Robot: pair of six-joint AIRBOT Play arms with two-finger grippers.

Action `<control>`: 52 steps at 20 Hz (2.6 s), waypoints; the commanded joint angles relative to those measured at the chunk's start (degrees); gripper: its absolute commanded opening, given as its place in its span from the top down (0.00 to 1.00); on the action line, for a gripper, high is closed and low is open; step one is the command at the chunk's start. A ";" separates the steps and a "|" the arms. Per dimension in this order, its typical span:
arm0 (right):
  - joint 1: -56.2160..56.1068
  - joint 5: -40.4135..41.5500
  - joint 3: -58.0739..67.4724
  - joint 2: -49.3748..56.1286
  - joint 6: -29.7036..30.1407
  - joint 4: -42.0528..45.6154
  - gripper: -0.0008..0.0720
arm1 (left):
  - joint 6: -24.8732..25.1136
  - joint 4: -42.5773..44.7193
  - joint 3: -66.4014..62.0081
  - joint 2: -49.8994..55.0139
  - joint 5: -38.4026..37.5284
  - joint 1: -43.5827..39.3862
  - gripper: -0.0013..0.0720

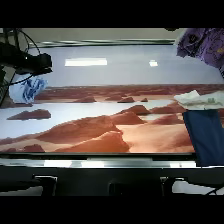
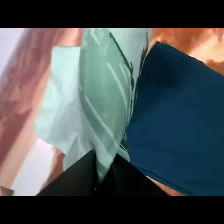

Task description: Fold the clothes and pants, and hang the long-sleeved shirts on hangers.

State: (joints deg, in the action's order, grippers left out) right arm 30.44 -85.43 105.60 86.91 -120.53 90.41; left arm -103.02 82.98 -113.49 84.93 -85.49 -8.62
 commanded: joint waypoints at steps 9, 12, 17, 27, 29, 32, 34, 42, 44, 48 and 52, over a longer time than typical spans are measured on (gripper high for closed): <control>7.48 3.32 -27.41 -13.73 -0.70 8.79 0.95 | 0.17 0.00 -0.02 0.00 -2.16 -0.02 0.96; 9.68 2.67 -29.99 -13.99 1.36 8.81 0.95 | 0.17 0.00 -0.02 0.00 -2.16 -0.02 0.96; 10.05 3.10 -34.82 -14.25 1.38 9.22 0.95 | 0.15 0.00 -0.02 0.00 -2.16 -0.04 0.96; 10.05 1.42 -43.06 -14.32 0.02 16.70 0.95 | 0.15 0.00 -0.02 0.00 -2.16 -0.04 0.96; 10.05 1.29 -43.12 -14.32 -0.17 18.45 0.95 | 0.15 0.00 -0.02 0.00 -2.16 -0.04 0.96; 10.05 0.04 -43.12 -14.32 -0.92 20.79 0.94 | 0.15 0.00 -0.02 0.00 -2.16 -0.04 0.96; 10.05 -0.96 -43.12 -14.32 -1.01 21.05 0.94 | 0.15 0.00 -0.02 0.00 -2.16 -0.04 0.96; 10.05 -3.21 -43.12 -14.32 -0.50 23.43 0.94 | 0.15 0.00 -0.02 0.00 -2.16 -0.04 0.96; 10.05 -4.11 -43.12 -14.32 -0.52 23.45 0.75 | 0.15 0.00 -0.02 0.00 -2.16 -0.04 0.96; 10.01 -4.61 -43.04 -14.32 0.13 25.88 0.42 | 0.15 0.00 -0.02 0.02 -2.14 -0.04 0.96; 7.96 7.50 -37.03 -15.63 4.11 17.81 0.68 | 0.17 0.02 -0.02 0.02 -2.12 -0.02 0.96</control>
State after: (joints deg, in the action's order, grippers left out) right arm 39.92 -86.35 65.06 72.16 -119.63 113.80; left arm -102.87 82.96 -113.49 84.93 -87.64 -8.62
